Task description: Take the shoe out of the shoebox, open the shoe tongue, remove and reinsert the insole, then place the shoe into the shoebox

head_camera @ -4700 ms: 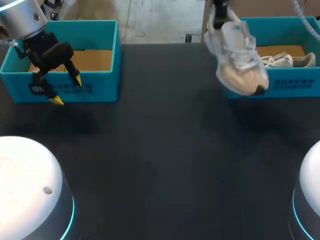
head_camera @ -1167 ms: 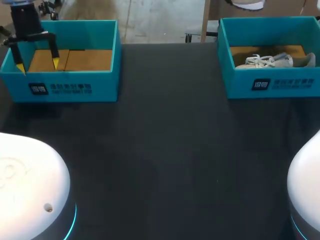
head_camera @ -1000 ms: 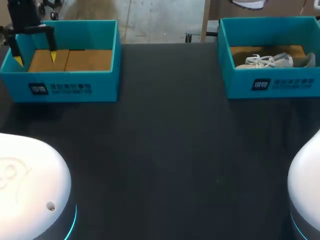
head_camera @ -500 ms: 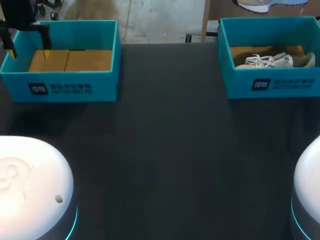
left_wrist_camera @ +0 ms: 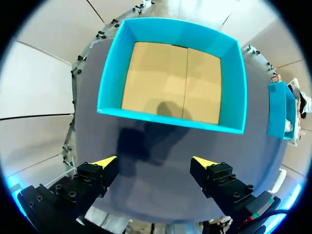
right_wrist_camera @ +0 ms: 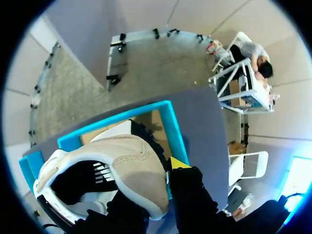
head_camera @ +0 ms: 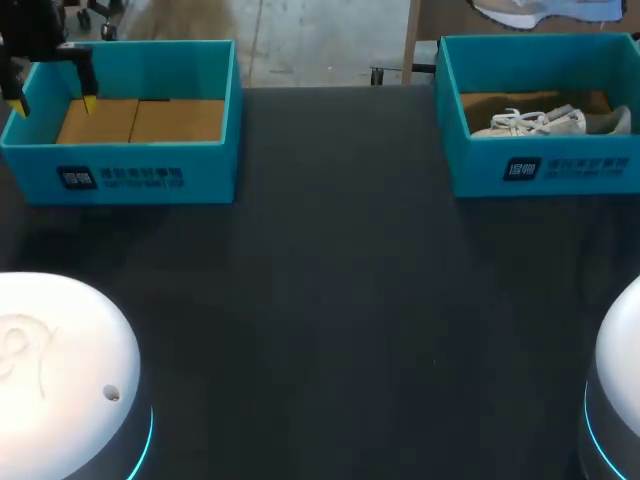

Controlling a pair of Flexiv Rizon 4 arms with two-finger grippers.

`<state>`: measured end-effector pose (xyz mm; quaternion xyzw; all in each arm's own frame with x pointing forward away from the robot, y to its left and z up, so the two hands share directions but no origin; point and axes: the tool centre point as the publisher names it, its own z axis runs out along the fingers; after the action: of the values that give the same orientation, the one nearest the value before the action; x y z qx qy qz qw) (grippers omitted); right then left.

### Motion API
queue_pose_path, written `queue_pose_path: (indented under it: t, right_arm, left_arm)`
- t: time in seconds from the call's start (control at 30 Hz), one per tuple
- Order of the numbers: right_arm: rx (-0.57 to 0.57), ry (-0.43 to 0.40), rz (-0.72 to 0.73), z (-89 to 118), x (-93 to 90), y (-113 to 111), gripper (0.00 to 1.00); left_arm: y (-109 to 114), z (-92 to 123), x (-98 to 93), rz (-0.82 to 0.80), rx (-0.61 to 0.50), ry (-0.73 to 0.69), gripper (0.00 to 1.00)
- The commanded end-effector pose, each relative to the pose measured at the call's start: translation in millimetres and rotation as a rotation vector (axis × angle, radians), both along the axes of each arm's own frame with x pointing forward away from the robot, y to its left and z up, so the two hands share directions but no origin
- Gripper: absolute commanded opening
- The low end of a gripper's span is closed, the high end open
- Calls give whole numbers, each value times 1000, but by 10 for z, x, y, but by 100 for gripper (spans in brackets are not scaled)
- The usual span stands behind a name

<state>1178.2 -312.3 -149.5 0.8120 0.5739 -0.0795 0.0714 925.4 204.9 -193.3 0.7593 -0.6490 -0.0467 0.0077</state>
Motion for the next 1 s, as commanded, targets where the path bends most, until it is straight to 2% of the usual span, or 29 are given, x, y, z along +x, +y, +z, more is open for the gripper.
queue_pose_path:
  t: [0.03,0.53,0.77,1.0]
  right_arm:
    - [-13,32,-46,-72,105,-56,0]
    - [-13,32,-46,-72,105,-56,0]
    - [-3,47,-82,-324,-37,-186,0]
    - [-21,27,-36,-510,-124,-151,0]
  left_arm:
    - [19,-9,169,-5,7,76,100]
    - [19,-9,169,-5,7,76,100]
    - [19,-9,169,-5,7,76,100]
    - [19,-9,169,-5,7,76,100]
